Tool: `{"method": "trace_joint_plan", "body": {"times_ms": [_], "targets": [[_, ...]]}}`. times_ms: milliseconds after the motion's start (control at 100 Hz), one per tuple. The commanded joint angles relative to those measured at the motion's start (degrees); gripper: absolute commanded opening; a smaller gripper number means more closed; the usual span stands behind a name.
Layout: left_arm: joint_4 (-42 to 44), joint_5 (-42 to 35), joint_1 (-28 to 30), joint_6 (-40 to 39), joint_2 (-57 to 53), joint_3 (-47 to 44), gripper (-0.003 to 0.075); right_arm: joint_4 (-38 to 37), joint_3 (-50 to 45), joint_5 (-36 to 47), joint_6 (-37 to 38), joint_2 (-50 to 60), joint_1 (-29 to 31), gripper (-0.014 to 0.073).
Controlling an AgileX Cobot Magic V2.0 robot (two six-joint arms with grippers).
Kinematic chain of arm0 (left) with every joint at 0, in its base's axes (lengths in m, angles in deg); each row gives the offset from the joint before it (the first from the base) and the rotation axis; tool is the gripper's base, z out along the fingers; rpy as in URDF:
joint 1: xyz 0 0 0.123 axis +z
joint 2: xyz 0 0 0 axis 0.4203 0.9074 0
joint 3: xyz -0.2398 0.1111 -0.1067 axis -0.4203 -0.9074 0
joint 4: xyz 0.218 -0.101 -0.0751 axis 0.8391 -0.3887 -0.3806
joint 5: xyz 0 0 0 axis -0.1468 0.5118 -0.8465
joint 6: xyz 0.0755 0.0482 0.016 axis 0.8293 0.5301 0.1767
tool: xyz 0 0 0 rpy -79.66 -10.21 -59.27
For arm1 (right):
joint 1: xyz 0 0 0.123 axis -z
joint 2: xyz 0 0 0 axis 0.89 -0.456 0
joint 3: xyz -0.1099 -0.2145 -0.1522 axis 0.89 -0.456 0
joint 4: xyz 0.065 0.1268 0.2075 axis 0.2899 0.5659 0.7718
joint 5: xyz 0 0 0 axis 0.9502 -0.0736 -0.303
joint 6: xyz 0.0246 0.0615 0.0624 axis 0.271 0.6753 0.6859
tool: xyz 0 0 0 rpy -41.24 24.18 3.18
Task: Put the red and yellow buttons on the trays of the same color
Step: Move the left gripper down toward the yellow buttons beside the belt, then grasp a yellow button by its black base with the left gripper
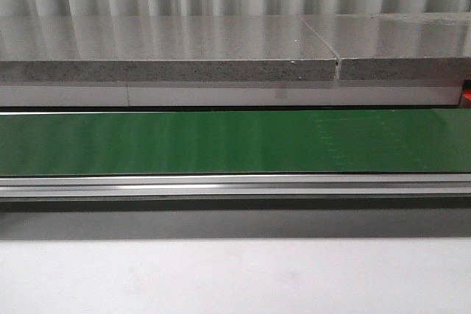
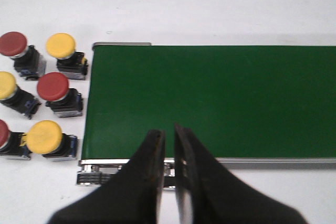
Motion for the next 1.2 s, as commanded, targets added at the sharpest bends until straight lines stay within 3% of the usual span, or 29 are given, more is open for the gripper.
{"method": "trace_joint_plan", "body": {"times_ms": [0,100,180,590,1190], "targets": [[-0.2,-3.1,2.9,-0.6,1.3,2.7,0.0236,0.0,1.5,3.7,-0.5,0.1,0.0,-0.0067],[-0.9,-2.5,7.0,-0.6,3.5,3.2,0.0451,0.0,1.5,3.7,-0.5,0.1,0.0,-0.0067],[-2.2,-1.2,10.2,-0.7,5.2,3.3,0.0536,0.0,1.5,3.7,-0.5,0.1,0.0,-0.0067],[-6.6,7.6,22.2,-3.4,17.7,5.3,0.0531,0.0,1.5,3.7,-0.5,0.1,0.0,-0.0067],[-9.8,10.6,23.4,-5.1,38.1,14.5,0.0531,0.0,1.5,3.7,-0.5,0.1,0.0,-0.0067]]}}
